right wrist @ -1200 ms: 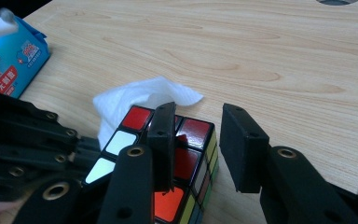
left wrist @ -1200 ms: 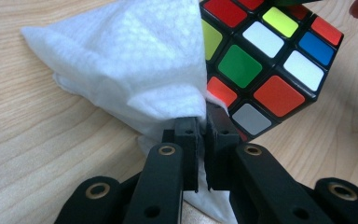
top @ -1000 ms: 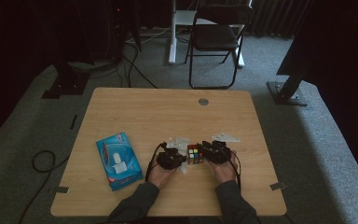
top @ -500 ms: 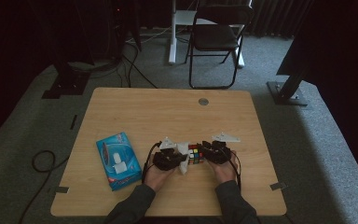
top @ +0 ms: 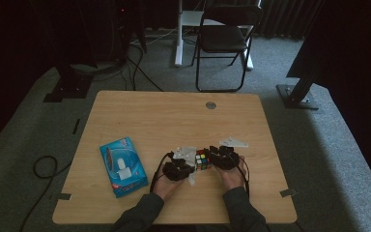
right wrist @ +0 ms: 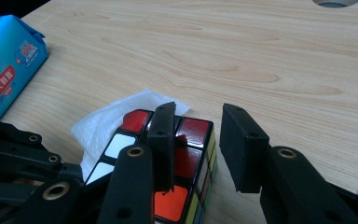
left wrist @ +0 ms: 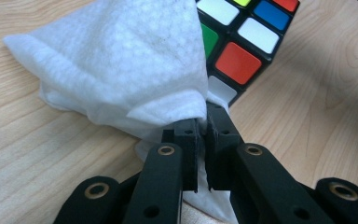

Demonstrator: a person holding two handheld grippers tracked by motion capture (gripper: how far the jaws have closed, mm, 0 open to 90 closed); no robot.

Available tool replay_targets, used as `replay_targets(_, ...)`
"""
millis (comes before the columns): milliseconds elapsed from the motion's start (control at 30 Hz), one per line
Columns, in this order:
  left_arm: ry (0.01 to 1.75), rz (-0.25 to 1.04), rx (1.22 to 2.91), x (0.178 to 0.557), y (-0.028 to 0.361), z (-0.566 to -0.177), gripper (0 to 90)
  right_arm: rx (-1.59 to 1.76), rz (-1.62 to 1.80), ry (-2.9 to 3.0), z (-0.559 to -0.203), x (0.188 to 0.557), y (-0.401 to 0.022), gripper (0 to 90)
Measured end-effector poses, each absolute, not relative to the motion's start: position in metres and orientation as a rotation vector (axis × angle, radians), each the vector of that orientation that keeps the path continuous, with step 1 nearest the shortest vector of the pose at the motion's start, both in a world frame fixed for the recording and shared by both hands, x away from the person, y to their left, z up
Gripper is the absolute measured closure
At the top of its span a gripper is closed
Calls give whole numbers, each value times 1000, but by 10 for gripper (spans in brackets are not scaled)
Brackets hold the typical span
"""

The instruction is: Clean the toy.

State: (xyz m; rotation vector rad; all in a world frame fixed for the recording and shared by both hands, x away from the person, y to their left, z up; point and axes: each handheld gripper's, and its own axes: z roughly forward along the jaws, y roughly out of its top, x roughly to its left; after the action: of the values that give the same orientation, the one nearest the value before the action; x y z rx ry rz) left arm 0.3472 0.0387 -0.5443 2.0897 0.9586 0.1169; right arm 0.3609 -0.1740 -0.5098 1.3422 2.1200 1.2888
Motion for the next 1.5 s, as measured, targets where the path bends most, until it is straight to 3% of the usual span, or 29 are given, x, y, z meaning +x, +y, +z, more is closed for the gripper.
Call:
replay_targets(200, 983, 155, 2088, 349, 42, -543, 850, 1338, 1284, 2126, -509, 361, -173, 670)
replay_targets(333, 992, 169, 2086, 351, 46, -543, 848, 1352, 1231, 2137, -506, 363, -172, 603)
replay_targets(600, 1043, 203, 2072, 355, 57, -542, 842, 1332, 1187, 2159, -497, 356, -169, 581)
replay_targets(833, 1055, 205, 2061, 355, 62, -542, 841, 1353, 1174, 2183, -500, 350, -173, 616)
replay_targets(1033, 1057, 214, 2058, 354, 62, -542, 837, 1391, 1199, 2187, -500, 349, -172, 701)
replay_targets(1500, 1096, 256, 2011, 354, 66, -535, 836, 1410, 1224, 2166, -502, 351, -153, 693)
